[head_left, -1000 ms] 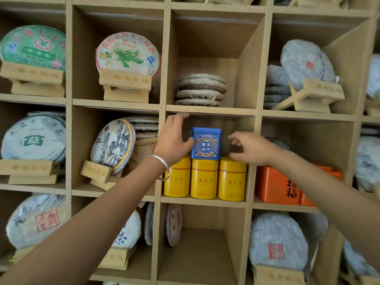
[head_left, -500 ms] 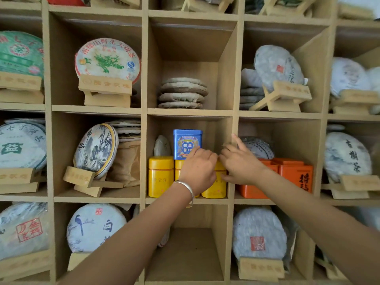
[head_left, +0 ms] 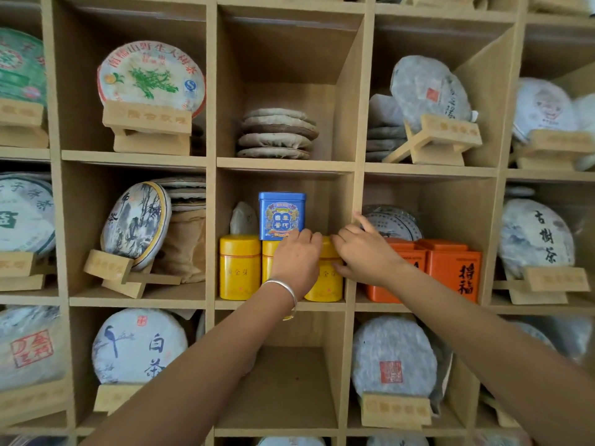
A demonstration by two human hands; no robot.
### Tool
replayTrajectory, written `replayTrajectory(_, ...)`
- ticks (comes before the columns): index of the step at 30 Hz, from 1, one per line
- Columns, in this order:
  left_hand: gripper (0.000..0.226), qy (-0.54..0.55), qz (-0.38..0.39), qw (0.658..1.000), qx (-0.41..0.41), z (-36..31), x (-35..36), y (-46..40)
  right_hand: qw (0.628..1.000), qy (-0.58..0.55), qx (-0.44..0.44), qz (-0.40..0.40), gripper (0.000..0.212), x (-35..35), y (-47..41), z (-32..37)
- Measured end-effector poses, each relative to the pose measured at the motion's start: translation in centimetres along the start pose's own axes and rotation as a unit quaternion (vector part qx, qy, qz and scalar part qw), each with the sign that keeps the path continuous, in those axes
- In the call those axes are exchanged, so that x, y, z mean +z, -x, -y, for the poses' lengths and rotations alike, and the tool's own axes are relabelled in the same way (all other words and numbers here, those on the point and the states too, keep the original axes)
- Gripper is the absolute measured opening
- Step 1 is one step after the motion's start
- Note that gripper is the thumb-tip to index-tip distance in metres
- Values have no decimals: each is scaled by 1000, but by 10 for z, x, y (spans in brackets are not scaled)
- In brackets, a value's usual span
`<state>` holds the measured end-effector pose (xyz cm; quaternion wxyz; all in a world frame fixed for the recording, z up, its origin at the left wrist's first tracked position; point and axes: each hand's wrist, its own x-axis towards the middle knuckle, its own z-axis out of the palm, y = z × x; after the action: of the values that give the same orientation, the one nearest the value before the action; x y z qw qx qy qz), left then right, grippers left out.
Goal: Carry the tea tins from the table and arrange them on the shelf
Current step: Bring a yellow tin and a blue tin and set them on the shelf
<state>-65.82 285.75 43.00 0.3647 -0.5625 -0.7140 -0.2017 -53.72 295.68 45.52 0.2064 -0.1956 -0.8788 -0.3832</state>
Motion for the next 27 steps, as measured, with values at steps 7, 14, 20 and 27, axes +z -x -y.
replayTrajectory(7,30,-15,2,1000,0,1,0,-2,1000,3,-6,-14,47,-1,0,-1)
replayTrajectory(14,32,-10,-6,1000,5,3,1,-2,1000,-1,-2,-11,48,0,1,1)
replayTrajectory(20,35,-7,1,1000,10,6,1,-1,1000,-7,3,-17,48,1,0,2)
replayTrajectory(27,43,36,-35,999,15,5,-8,0,999,-34,1,-28,51,-5,6,2)
